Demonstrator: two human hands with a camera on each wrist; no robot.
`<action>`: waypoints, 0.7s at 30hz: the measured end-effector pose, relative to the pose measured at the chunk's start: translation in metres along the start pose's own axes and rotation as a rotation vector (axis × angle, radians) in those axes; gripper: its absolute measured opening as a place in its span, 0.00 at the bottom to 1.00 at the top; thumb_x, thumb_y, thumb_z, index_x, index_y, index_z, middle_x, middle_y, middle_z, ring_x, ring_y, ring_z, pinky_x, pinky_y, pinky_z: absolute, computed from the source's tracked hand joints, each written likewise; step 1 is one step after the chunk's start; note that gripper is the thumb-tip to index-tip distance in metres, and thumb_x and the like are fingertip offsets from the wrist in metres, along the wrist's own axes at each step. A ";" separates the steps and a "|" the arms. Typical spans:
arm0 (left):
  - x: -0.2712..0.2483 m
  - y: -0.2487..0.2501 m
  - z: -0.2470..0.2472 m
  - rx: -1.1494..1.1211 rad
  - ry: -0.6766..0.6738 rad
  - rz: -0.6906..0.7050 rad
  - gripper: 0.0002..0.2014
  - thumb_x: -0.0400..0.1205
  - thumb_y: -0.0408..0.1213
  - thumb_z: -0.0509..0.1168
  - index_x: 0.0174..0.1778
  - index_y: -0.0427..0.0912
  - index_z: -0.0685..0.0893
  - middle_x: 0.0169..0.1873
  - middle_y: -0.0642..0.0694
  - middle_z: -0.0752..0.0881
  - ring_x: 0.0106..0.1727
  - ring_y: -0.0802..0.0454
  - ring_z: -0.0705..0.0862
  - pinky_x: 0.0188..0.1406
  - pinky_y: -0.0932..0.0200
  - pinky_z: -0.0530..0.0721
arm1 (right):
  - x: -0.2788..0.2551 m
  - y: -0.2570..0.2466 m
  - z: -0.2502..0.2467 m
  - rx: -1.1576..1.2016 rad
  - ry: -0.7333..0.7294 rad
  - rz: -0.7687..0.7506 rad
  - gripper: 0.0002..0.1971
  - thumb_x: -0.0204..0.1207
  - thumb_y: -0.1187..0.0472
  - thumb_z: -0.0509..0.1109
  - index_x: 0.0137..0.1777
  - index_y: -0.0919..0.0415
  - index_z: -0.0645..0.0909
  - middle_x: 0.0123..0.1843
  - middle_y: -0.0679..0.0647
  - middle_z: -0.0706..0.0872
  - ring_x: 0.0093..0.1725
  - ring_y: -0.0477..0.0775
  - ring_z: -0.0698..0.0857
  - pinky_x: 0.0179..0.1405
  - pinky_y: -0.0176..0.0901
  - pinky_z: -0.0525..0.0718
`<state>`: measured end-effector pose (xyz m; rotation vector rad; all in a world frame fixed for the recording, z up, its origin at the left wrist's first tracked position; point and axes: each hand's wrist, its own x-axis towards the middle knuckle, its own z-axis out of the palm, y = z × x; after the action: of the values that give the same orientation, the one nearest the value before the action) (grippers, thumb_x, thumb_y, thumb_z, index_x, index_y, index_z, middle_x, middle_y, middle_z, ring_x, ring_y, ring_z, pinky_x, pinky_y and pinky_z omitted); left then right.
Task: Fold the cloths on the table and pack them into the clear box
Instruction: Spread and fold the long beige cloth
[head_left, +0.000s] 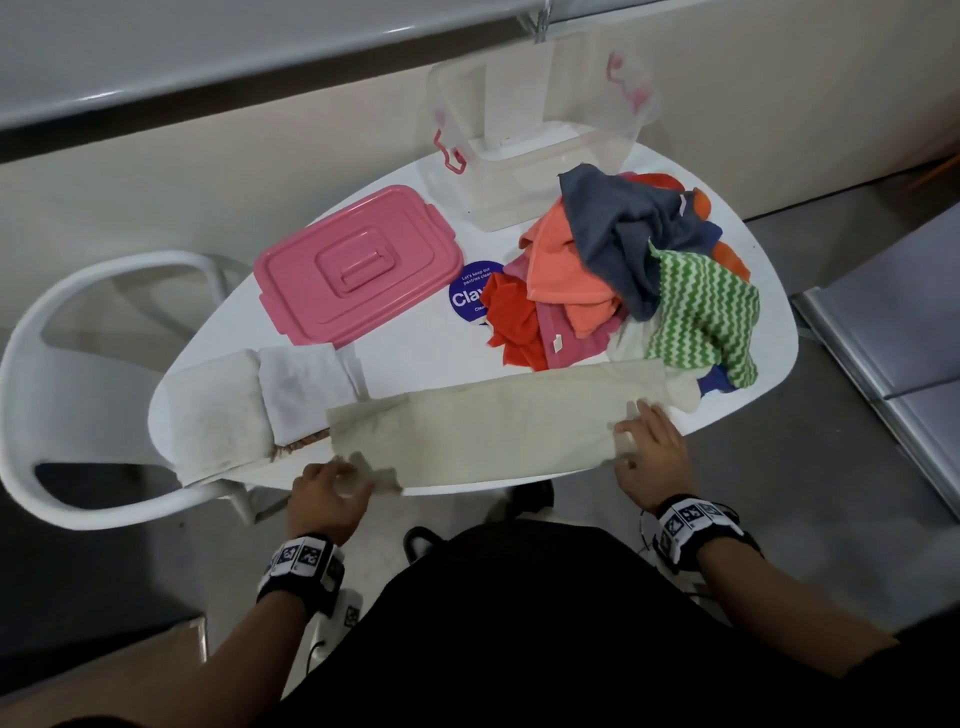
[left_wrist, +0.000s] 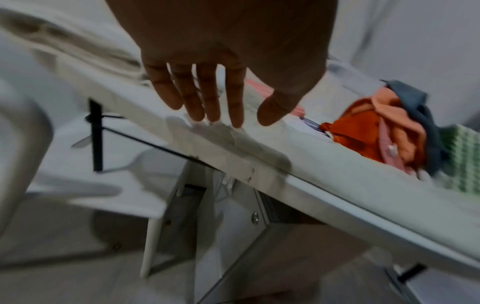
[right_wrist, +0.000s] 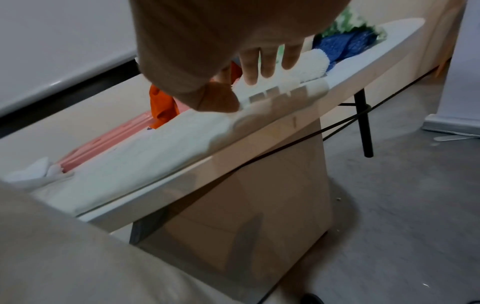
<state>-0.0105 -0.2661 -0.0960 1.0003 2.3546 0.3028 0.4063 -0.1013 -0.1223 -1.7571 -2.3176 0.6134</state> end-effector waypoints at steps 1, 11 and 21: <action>0.000 0.003 0.000 -0.086 0.026 -0.093 0.22 0.76 0.56 0.71 0.59 0.44 0.84 0.59 0.41 0.82 0.61 0.38 0.81 0.60 0.46 0.77 | 0.001 -0.005 0.000 0.004 0.018 0.022 0.23 0.64 0.54 0.59 0.59 0.57 0.84 0.78 0.63 0.75 0.79 0.67 0.70 0.75 0.62 0.70; 0.039 0.031 0.005 -0.181 0.037 -0.293 0.33 0.68 0.56 0.75 0.63 0.40 0.79 0.65 0.37 0.76 0.66 0.34 0.76 0.66 0.41 0.77 | 0.019 -0.018 0.013 -0.060 -0.129 0.137 0.40 0.66 0.45 0.53 0.80 0.59 0.72 0.84 0.63 0.65 0.84 0.66 0.62 0.79 0.62 0.64; 0.029 0.027 -0.021 -0.382 0.079 -0.253 0.33 0.65 0.61 0.61 0.58 0.42 0.88 0.55 0.34 0.88 0.59 0.33 0.83 0.56 0.49 0.77 | 0.017 -0.019 0.015 -0.096 -0.200 0.095 0.43 0.68 0.40 0.45 0.84 0.56 0.65 0.86 0.61 0.60 0.85 0.64 0.60 0.79 0.62 0.64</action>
<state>-0.0229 -0.2264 -0.0799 0.5134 2.3382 0.6712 0.3793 -0.0923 -0.1300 -1.9405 -2.4418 0.7371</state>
